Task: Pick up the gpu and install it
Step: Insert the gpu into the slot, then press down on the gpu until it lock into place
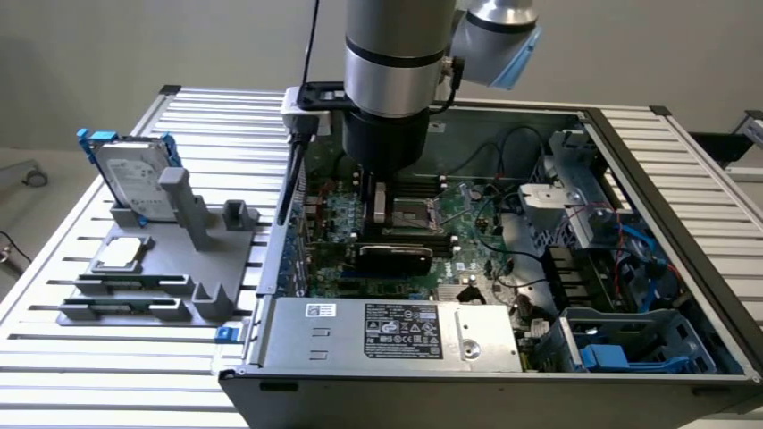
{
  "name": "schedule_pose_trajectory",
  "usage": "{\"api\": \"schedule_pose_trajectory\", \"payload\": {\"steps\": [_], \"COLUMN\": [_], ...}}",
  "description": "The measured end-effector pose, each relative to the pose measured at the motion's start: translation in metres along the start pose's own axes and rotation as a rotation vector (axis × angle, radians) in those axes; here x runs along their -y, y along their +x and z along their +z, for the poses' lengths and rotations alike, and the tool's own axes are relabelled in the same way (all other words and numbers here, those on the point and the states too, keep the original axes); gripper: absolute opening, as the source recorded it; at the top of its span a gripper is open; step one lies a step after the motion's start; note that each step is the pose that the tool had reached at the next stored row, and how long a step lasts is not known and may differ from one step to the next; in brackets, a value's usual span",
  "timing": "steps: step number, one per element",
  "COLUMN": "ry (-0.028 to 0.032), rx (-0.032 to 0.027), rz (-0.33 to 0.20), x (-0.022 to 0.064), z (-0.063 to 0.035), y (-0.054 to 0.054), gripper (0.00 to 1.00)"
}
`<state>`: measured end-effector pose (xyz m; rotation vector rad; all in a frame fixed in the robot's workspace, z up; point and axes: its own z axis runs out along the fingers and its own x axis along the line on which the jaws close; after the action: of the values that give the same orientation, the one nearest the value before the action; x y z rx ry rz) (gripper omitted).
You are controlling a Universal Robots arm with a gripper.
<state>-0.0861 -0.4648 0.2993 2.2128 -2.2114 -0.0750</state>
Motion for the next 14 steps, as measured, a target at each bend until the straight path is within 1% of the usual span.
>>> {"api": "schedule_pose_trajectory", "payload": {"steps": [14], "ry": [0.0], "rx": [0.0], "rz": [0.0], "x": [0.0], "z": [0.0], "y": [0.0], "gripper": [0.11]}}
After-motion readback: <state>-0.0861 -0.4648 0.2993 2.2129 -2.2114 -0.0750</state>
